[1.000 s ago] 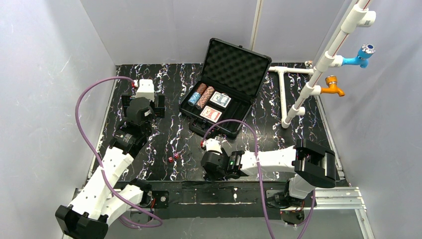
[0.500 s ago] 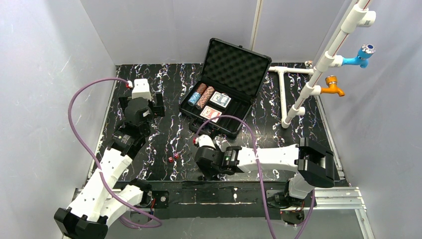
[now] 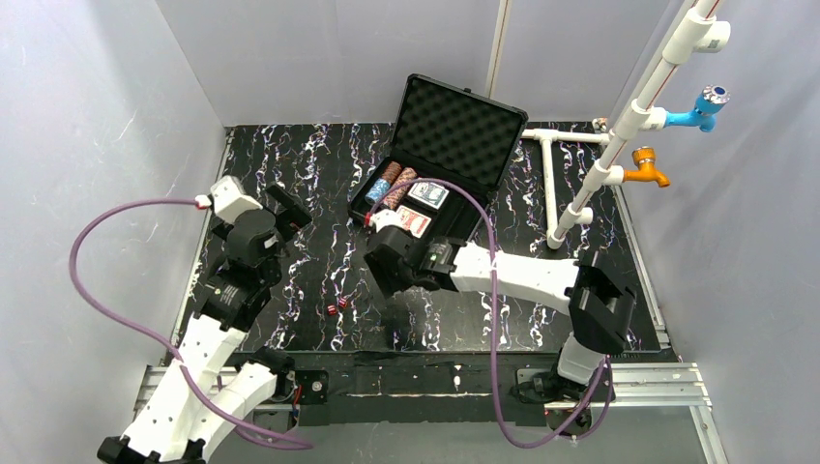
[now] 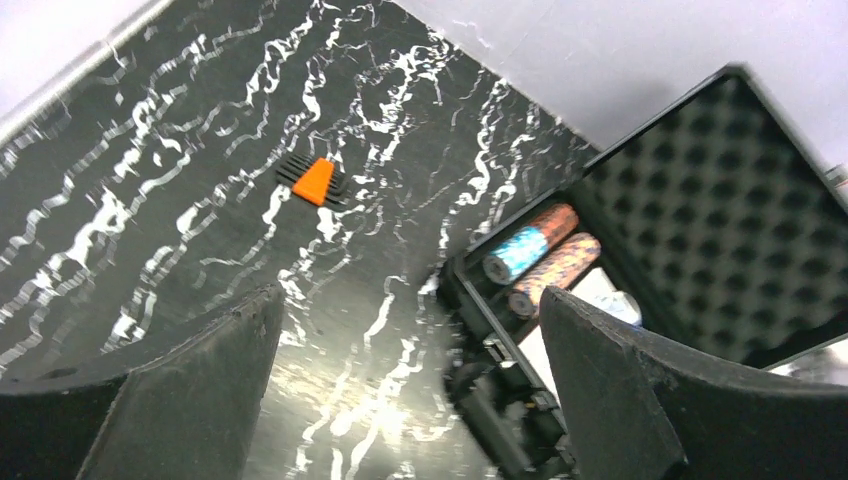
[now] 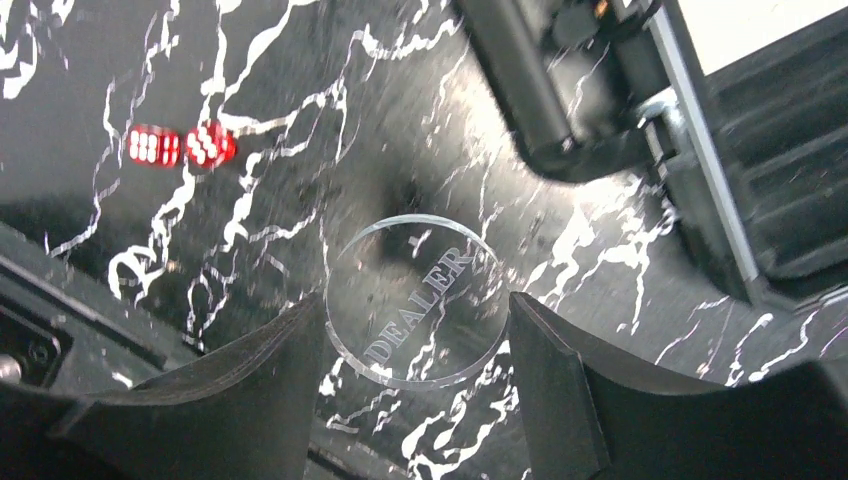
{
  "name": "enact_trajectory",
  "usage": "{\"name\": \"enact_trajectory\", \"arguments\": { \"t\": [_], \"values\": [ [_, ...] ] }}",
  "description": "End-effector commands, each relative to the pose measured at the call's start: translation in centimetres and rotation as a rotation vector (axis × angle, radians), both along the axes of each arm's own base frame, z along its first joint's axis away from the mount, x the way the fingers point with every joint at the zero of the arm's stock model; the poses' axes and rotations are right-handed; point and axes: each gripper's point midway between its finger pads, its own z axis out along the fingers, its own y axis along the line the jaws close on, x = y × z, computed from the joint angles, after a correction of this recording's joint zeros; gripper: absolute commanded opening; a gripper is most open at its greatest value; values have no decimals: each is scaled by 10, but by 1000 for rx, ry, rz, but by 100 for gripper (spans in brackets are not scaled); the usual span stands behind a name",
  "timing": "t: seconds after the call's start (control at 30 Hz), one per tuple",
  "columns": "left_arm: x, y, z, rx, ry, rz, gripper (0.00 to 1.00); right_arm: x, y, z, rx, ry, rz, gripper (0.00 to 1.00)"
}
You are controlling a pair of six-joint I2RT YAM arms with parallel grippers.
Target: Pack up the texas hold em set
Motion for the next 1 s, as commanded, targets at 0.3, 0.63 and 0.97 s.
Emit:
{"name": "enact_trajectory", "arguments": {
  "t": [0.3,0.63,0.97],
  "values": [
    [-35,-6,17,-618,-108,150,99,106,28,28,29,-56,-46,55],
    [-58,-13,52,-748,-116,133,99,187,21,18,14,-52,-141,55],
    [-57,-26,67,-898,-174,79,99,219,9,13,19,-54,-190,55]
  ]
}}
